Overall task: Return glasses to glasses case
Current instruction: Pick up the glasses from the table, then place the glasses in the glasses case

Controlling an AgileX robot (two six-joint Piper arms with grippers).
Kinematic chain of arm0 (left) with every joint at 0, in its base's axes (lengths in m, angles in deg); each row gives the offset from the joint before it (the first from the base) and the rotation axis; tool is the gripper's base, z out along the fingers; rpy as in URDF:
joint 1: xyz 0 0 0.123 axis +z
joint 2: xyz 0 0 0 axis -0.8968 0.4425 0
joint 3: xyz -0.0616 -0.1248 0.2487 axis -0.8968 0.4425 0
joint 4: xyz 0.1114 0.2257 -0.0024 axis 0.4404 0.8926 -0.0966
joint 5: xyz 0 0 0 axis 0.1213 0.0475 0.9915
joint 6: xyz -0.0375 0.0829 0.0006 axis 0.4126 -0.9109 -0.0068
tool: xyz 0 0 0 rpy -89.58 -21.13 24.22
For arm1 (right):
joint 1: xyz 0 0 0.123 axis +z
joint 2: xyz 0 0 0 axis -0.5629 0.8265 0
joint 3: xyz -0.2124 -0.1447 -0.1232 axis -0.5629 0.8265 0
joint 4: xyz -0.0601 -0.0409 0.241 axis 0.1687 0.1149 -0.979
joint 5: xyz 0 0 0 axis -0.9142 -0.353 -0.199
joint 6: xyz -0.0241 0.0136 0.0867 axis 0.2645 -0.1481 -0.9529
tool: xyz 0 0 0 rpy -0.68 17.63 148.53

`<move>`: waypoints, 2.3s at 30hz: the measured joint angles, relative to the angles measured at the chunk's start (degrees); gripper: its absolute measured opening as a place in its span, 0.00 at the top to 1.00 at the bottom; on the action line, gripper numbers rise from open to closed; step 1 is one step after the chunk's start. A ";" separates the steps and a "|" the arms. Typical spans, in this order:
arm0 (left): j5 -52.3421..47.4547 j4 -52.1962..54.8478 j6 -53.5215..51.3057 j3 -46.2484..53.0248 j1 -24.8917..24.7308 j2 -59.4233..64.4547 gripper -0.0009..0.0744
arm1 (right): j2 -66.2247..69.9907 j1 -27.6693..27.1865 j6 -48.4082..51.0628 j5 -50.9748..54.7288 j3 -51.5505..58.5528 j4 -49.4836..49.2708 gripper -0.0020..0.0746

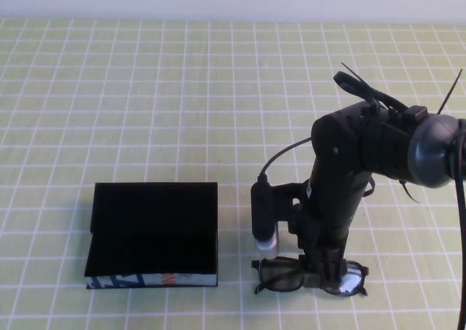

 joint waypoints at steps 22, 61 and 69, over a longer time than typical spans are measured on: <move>0.00 0.00 0.00 0.00 0.00 0.00 0.99 | 0.11 0.00 0.00 2.68 -0.03 0.13 0.65; 0.00 0.00 0.00 0.00 0.00 0.00 0.99 | 13.65 19.83 -19.13 11.49 -37.89 3.04 0.93; 0.00 0.00 0.00 0.00 0.00 0.00 0.99 | 14.97 20.20 -19.25 11.68 -39.65 5.55 0.93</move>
